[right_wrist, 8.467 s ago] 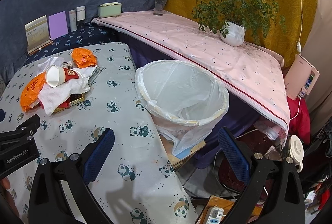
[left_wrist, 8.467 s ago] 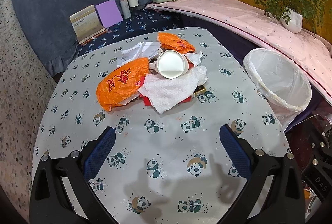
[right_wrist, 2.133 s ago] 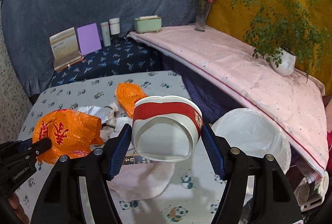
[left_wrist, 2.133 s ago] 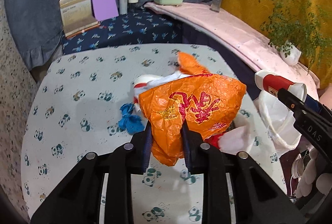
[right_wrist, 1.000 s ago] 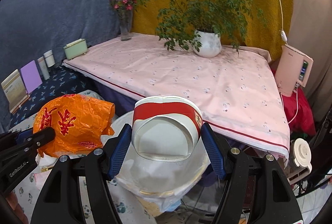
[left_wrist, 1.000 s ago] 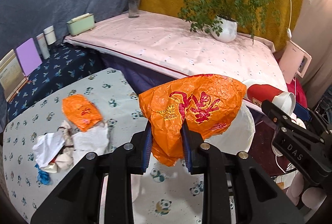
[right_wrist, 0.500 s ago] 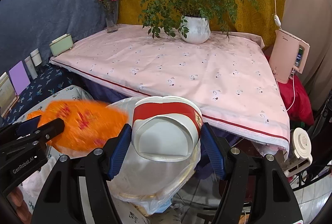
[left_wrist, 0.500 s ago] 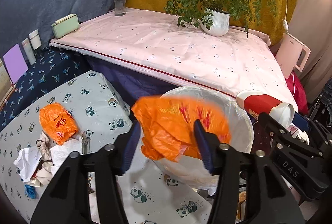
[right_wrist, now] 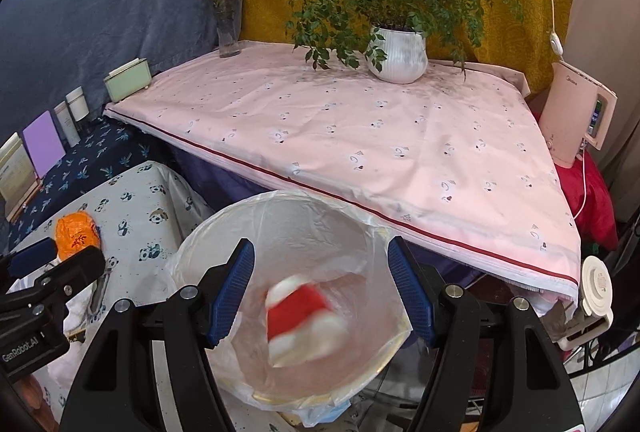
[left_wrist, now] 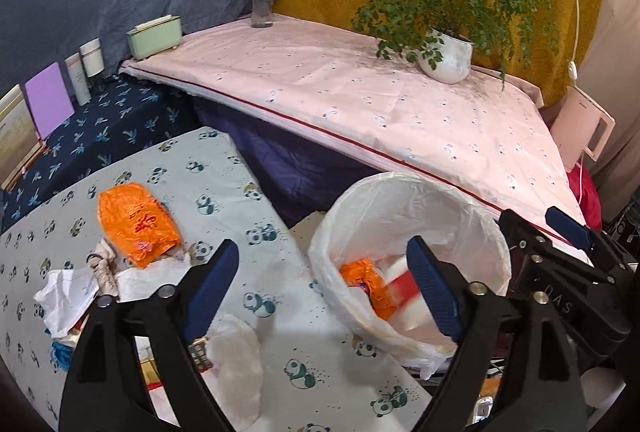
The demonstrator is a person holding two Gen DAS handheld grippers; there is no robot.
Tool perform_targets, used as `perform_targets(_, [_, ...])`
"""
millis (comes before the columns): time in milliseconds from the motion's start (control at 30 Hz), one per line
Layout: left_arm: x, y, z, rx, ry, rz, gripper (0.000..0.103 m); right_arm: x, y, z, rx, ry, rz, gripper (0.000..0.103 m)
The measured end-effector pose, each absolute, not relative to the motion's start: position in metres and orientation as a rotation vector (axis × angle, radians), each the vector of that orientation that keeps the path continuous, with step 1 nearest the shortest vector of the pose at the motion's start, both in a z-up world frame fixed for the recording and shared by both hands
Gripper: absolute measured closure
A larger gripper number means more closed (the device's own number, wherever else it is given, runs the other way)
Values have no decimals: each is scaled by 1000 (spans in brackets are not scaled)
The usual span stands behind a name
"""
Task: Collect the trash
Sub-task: 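Open both grippers to drop the cup and orange bag into the bin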
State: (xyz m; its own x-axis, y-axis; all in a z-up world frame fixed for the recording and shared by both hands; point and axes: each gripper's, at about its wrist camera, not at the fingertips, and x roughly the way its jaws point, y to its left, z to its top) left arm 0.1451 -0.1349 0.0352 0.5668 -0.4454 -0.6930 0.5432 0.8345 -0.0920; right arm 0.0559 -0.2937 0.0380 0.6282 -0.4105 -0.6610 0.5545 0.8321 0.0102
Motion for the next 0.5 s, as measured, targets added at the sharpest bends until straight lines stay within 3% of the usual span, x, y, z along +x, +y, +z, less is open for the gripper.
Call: perform_targets(500, [147, -47, 24, 48, 831, -416, 14, 57, -225, 53, 168, 696, -414, 33])
